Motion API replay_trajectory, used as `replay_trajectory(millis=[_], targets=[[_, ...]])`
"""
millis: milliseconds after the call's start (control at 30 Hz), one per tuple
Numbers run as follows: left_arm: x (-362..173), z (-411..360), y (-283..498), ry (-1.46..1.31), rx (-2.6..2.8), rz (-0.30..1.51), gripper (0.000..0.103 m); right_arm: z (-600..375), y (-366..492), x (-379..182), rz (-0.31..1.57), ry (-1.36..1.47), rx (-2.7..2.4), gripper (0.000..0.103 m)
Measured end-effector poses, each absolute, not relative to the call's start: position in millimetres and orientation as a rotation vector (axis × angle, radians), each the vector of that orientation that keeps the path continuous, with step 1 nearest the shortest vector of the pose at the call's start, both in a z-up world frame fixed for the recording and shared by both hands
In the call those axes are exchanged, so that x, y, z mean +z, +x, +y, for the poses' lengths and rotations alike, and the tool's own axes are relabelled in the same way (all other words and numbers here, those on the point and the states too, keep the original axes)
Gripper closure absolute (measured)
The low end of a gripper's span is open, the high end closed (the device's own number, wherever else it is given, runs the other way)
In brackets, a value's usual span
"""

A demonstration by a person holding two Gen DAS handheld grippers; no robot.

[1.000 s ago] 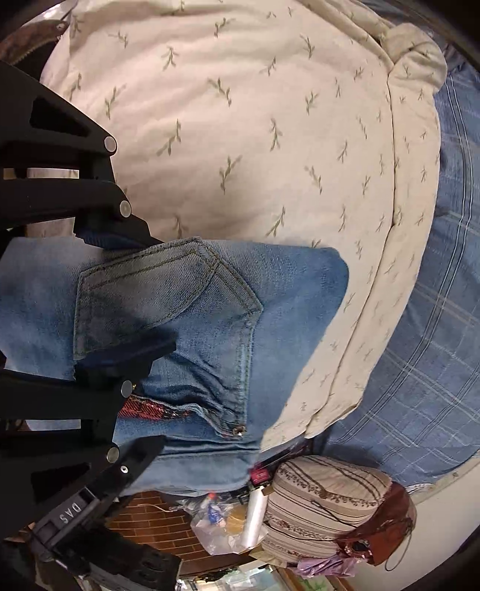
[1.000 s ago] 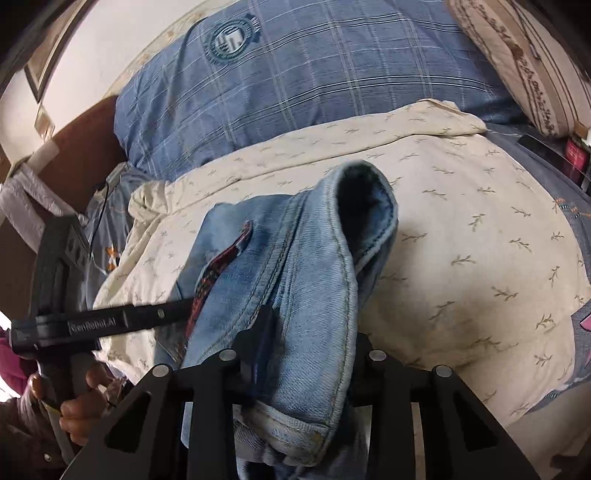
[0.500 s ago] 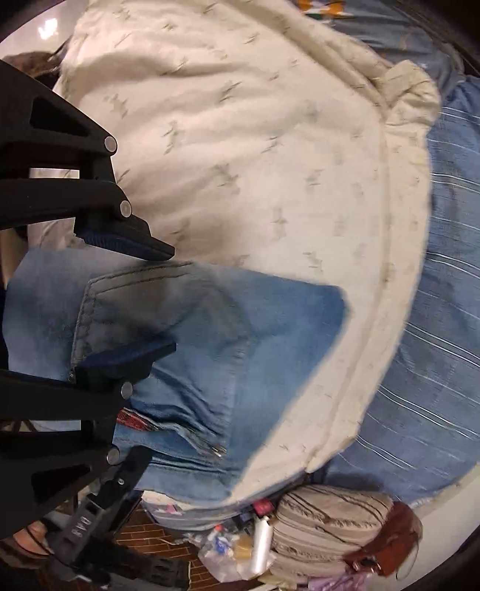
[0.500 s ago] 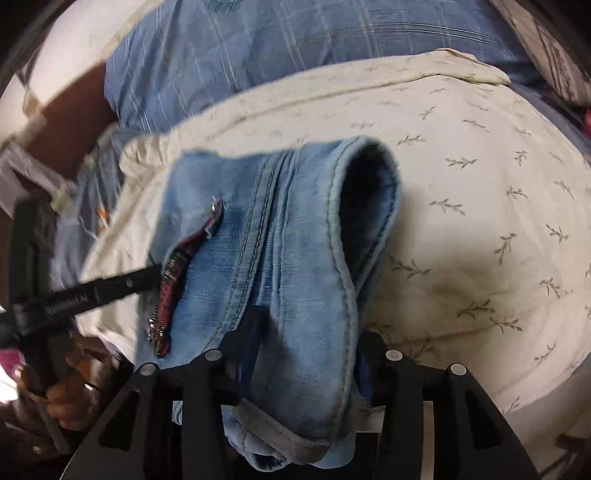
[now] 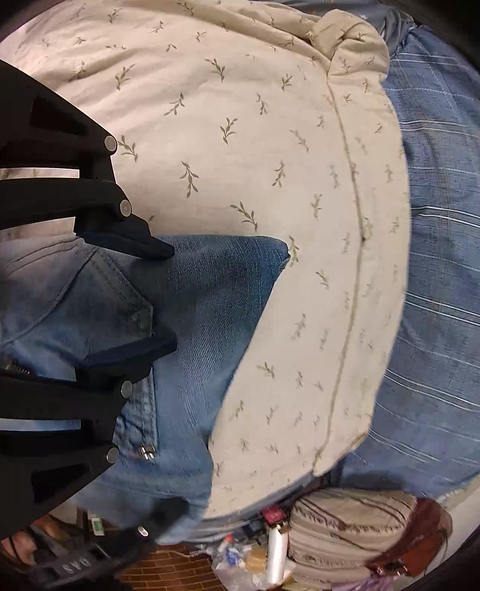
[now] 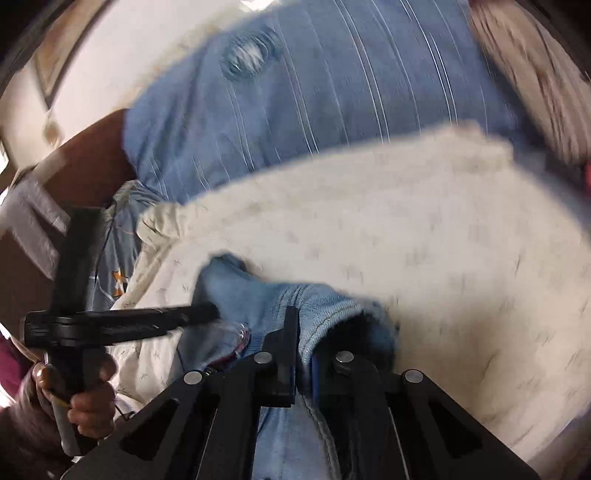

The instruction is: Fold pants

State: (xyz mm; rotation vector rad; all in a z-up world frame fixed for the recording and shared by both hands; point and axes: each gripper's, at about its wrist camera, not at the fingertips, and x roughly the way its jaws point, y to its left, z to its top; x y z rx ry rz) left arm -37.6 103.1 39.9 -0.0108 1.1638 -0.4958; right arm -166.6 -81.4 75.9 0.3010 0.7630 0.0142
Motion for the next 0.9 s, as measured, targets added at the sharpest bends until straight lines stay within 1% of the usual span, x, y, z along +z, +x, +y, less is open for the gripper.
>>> replay_trajectory(millis=[67,133,167,233,267,333,367,400,467,500,533,567,600,633,700,767,833,867,900], targets=[[32,98,-34,0.016,-0.5,1.156,0.056,-98,-160,54,0.828,0.309,-0.046,0.098],[31,90,-32,0.041,-0.505,1.148,0.056,-109,-155,20,0.904,0.35,-0.075,0.091],[33,89,-35,0.067,-0.503,1.142,0.056,-113,-158,17,0.889,0.39,-0.075,0.089],[37,93,-34,0.072,-0.504,1.143,0.057,-123,-169,24,0.845,0.515,-0.047,0.083],[40,98,-33,0.063,-0.511,1.147,0.058,-128,-175,29,0.826,0.568,-0.022,0.077],[49,117,-38,0.037,-0.554,1.155,0.058,-134,-193,37,0.813,0.636,0.009,0.074],[51,128,-42,0.029,-0.573,1.161,0.058,-133,-201,39,0.815,0.656,0.025,0.068],[52,140,-51,0.012,-0.603,1.168,0.057,-131,-214,38,0.82,0.679,0.043,0.058],[49,155,-66,-0.021,-0.65,1.196,0.047,-124,-230,31,0.826,0.71,0.061,0.053],[40,156,-73,-0.031,-0.677,1.224,0.043,-121,-238,25,0.836,0.727,0.083,0.054],[33,155,-78,-0.031,-0.692,1.245,0.044,-118,-236,17,0.852,0.724,0.1,0.054],[25,150,-82,-0.018,-0.699,1.269,0.044,-109,-234,11,0.871,0.681,0.101,0.073],[23,145,-87,0.006,-0.678,1.265,0.046,-100,-229,8,0.898,0.624,0.099,0.094],[27,144,-89,0.014,-0.67,1.25,0.049,-94,-228,11,0.902,0.581,0.096,0.094],[38,147,-91,0.013,-0.672,1.227,0.05,-85,-236,33,0.829,0.491,0.093,0.096],[38,150,-91,0.02,-0.658,1.219,0.049,-87,-244,46,0.791,0.427,0.057,0.096],[27,151,-90,0.011,-0.654,1.234,0.048,-95,-246,34,0.835,0.416,0.026,0.095],[24,151,-94,0.013,-0.646,1.231,0.047,-96,-245,21,0.875,0.378,-0.023,0.096],[22,151,-96,0.012,-0.652,1.222,0.045,-95,-245,4,0.928,0.341,-0.054,0.094]])
